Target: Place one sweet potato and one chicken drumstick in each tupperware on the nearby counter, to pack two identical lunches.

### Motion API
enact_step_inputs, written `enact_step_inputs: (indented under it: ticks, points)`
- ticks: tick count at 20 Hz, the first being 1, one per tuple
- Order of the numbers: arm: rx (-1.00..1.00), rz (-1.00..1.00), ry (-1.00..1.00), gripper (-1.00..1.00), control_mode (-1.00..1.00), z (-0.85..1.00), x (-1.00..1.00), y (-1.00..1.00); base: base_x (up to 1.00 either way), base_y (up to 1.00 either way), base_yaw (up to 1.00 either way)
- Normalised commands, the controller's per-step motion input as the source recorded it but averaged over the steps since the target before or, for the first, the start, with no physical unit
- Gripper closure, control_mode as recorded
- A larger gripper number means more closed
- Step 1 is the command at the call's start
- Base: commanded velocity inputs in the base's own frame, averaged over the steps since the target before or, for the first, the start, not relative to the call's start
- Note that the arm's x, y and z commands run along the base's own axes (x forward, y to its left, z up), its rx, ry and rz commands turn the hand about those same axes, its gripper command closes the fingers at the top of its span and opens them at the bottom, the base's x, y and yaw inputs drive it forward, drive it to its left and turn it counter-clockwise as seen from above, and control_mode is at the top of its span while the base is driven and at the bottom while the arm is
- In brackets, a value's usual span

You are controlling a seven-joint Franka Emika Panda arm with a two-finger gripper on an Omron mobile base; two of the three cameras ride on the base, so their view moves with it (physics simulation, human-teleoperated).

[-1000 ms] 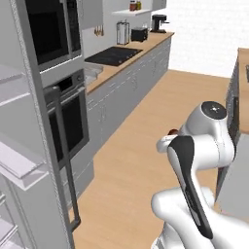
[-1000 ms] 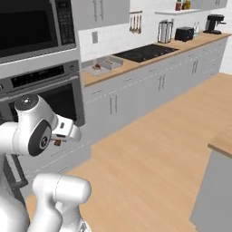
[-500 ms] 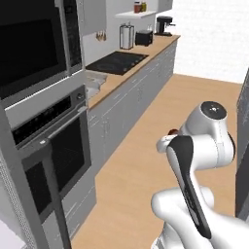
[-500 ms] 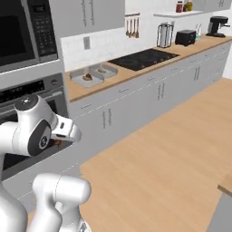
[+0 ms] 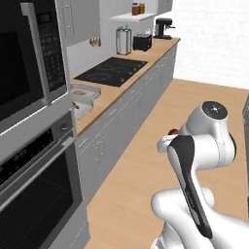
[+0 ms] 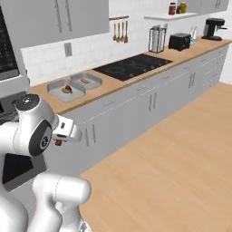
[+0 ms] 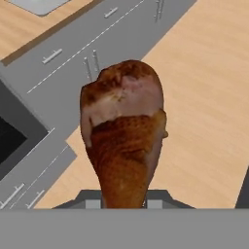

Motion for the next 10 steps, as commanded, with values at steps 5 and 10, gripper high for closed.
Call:
enact_step_inputs:
  ticks: [5, 10]
  points:
    - [0.00, 0.00, 0.00, 1.00, 1.00, 0.00, 0.00, 0.00, 1.00, -0.06, 0.04]
    - [0.00, 0.00, 0.00, 1.00, 1.00, 0.00, 0.00, 0.00, 1.00, -0.05, 0.33]
